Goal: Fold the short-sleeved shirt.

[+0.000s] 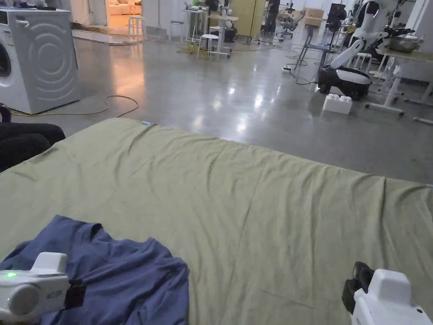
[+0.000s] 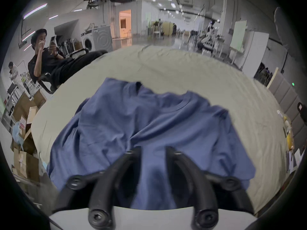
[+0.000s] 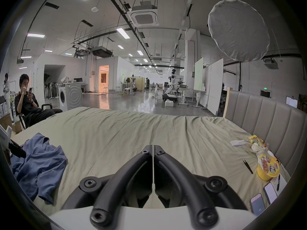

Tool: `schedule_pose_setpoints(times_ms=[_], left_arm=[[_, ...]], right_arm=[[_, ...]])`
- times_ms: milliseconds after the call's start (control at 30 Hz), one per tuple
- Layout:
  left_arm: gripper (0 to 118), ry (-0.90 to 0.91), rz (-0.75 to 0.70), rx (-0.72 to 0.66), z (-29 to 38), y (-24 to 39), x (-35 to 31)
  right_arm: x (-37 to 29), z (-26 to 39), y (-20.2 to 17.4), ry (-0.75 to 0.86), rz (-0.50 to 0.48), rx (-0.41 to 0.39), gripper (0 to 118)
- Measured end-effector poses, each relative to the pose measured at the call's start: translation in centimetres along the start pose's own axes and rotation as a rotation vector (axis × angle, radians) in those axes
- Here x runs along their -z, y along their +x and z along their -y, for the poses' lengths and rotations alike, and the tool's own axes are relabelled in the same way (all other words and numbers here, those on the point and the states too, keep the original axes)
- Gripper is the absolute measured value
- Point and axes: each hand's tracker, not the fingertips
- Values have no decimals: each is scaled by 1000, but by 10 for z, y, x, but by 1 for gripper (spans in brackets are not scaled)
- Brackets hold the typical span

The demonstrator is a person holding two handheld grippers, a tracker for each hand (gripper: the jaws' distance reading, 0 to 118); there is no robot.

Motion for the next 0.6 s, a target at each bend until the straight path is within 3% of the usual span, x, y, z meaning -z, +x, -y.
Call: schedule_pose_setpoints(times_ms=[67,133,333,367,433,567,600], left_arm=[[79,-8,-21,26,9,13,-16],[100,-38,-6,36,8,13,-18],[101,-200,-47,84,25,22,4],[101,-95,-30,50,27,25,-7],[91,-121,-37,47,25,16,6],[17,15,-80,208,37,26,0],[16,17,-116,226,40,27,2]], right_arm=[[3,3,-3,-13,-5,-18,2],[5,6,-5,-24,-9,-27,2],[8,14,-5,-59,-12,-32,2],[8,15,-5,-63,-12,-34,2],[7,16,-4,-66,-9,-34,2],[8,18,-3,-74,-2,-27,2],[8,18,-3,-78,-1,-25,2]])
